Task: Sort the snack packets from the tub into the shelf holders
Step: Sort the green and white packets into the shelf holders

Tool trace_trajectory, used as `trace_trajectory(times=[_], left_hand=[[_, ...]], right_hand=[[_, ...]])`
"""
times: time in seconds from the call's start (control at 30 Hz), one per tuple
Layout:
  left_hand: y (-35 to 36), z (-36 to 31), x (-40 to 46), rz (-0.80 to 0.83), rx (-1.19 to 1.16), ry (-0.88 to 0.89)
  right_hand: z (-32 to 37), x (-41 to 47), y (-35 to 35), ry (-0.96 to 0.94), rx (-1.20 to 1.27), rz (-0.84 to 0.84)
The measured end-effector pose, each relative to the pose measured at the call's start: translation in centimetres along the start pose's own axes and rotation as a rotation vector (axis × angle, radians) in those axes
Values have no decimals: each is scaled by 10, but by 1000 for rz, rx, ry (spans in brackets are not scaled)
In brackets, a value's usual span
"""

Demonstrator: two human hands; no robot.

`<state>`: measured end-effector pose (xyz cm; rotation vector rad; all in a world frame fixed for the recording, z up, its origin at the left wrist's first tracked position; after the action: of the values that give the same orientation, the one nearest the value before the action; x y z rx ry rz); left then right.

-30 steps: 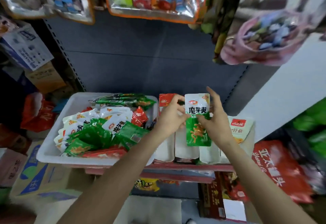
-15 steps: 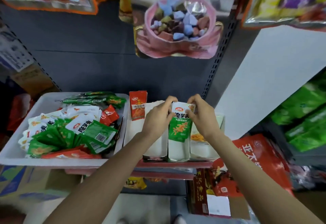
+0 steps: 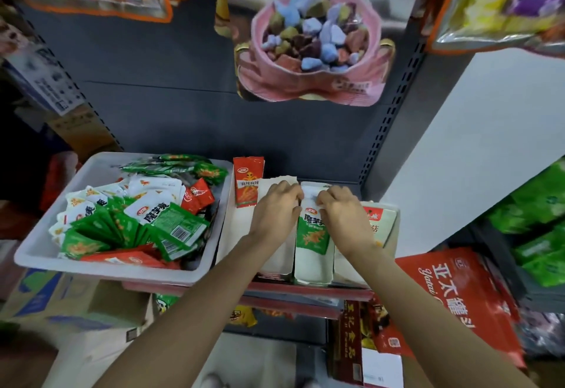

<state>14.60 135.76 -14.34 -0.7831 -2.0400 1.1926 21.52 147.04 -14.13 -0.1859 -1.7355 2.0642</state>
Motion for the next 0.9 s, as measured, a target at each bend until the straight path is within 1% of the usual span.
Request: trace_trajectory(times=[0.1,0.2,0.33,0.43,0.5,0.57,0.67,0.73,0.8,0.9], left_hand=[[-17,11,-14,-93,-61,-12],[-41,30,-36,-190,-102,-58],[-79,74,-59,-239,-105,-167],[-102,121,-76,-186,-43,-259],[-115,154,-88,-98,3,-328],[-121,188,-98,24,36,-378],[-125,224,-109,204,54,-386],[-125,234,-115,280,17,-369],[-125,239,-121,315,-21,-353],[-129,241,-125,244,-103,-314]], right_hand=[[12,-4,-2,50,216,12],[40,-5,-3,119,407,73],[98,-3,5,88,512,154],[150,0,12,63,536,234],[183,3,21,48,506,280],[211,6,32,29,502,331],[243,9,56,32,491,504],[258,7,69,15,365,601],[268,4,75,-29,266,575],[272,2,72,-88,196,534]])
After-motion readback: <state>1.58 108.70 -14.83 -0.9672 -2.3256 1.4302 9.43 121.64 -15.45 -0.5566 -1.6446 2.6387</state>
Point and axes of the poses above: each hand's wrist, its own x-axis towards the middle knuckle, its own y-axis out of the palm, z = x × y, the point moved 3 cm from there along x, towards the middle knuckle, and after that the axes turned 12 degrees about y, right-handed, at the moved point
